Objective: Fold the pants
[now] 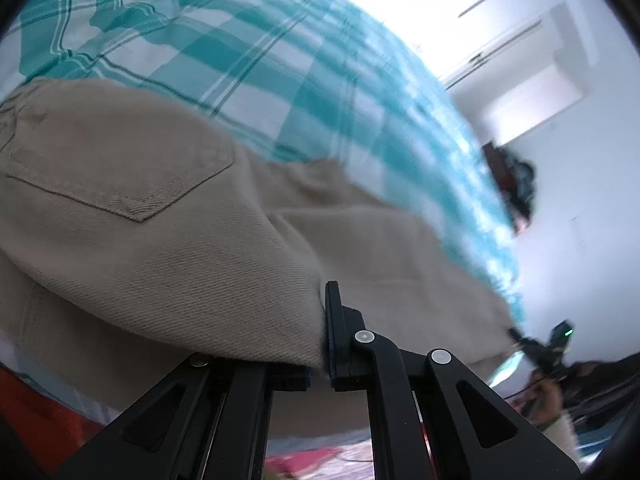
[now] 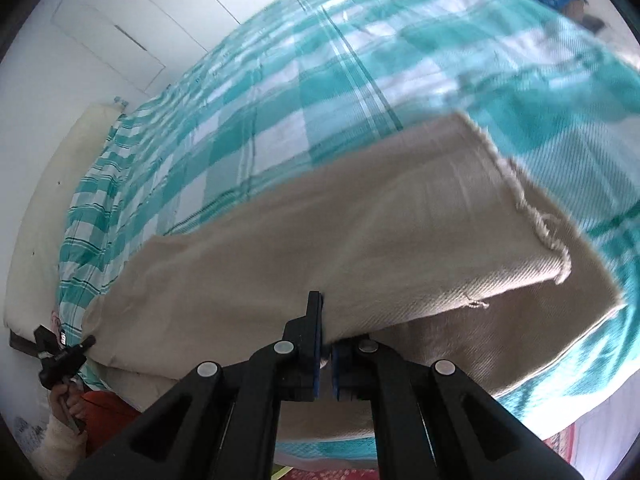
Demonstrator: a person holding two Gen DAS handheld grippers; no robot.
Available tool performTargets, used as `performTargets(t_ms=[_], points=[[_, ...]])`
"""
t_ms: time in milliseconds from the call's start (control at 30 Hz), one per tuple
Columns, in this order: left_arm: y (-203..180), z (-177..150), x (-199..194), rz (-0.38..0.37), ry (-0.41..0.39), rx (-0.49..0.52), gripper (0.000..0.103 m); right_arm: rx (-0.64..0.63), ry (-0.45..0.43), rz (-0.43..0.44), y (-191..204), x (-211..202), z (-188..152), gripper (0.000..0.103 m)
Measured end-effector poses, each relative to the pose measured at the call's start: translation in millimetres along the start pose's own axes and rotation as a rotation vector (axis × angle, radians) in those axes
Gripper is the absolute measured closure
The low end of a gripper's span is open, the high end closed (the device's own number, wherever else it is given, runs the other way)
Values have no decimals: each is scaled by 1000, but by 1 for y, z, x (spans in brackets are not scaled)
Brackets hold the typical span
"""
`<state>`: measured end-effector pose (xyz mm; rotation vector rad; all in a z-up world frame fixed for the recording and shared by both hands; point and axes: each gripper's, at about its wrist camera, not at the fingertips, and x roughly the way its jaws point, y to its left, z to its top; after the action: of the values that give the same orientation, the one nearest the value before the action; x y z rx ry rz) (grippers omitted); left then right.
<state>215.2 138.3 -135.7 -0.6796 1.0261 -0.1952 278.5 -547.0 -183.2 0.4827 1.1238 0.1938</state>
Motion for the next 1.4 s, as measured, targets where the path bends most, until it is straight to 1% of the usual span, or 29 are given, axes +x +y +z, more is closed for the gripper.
performTargets(t_ms=[67,100,200,233,300,367,433,500,533,600,667,700,733,767,800,833,867,900,933,1000,1033,1067,1100,1133,1167,1233,1333,1367,1400], points=[[-3,-1,0,9,8,35,100,2,-31,32,3,-15,3,100],[-2,-6,4,35,38,65,100,27,-33,51,-1,-21,1,100],[12,-26,31,89,145,66,100,80,24,18,-20,-16,-10,100],[15,-31,34,100,159,56,100,106,47,12,-28,-11,-15,100],[18,-34,29,80,145,26,100,139,72,-2,-37,-6,-24,100],[14,-33,21,68,125,33,100,146,44,3,-34,-14,-26,100],[10,-33,26,101,140,73,99,117,31,2,-29,-19,-26,100],[8,-37,39,154,164,114,99,79,46,-22,-26,-15,-27,99],[7,-40,44,178,170,134,98,86,61,-23,-29,-10,-27,93],[3,-42,42,190,157,157,98,146,56,12,-40,-11,-29,85],[4,-44,40,189,151,167,98,217,-1,62,-51,-21,-30,55],[5,-43,39,188,152,168,97,240,-27,74,-55,-25,-31,50],[7,-44,40,189,157,167,97,268,-58,78,-61,-30,-31,49],[8,-44,40,191,160,168,97,303,-83,57,-69,-34,-29,54],[8,-44,40,196,164,172,95,323,-88,32,-74,-35,-27,63],[6,-43,40,198,167,176,93,331,-82,-25,-77,-35,-25,94],[5,-44,37,207,170,186,90,329,-62,-97,-82,-36,-23,98],[3,-45,31,236,176,202,85,339,-48,-94,-84,-37,-24,98],[2,-46,27,261,182,213,74,352,-35,-98,-87,-38,-25,99],[-3,-51,8,306,175,255,61,331,-32,-132,-86,-44,-26,95],[-6,-51,-1,320,164,277,57,301,-39,-185,-82,-50,-26,84],[-10,-51,-10,330,153,297,56,270,-48,-277,-78,-55,-25,56],[-15,-47,-20,337,133,315,55,254,-60,-352,-78,-61,-27,43],[-19,-43,-26,338,112,324,49,248,-100,-420,-78,-70,-27,39],[-27,-34,-36,333,66,336,44,255,-148,-448,-78,-80,-26,39],[-45,-14,-43,297,-25,353,24,246,-209,-490,-71,-92,-22,39],[-67,14,-26,255,-122,391,13,142,-280,-459,-35,-94,-7,39],[-73,23,-9,257,-139,417,13,94,-281,-433,-17,-86,0,37],[-75,28,14,278,-137,439,13,51,-272,-402,-2,-77,7,37]])
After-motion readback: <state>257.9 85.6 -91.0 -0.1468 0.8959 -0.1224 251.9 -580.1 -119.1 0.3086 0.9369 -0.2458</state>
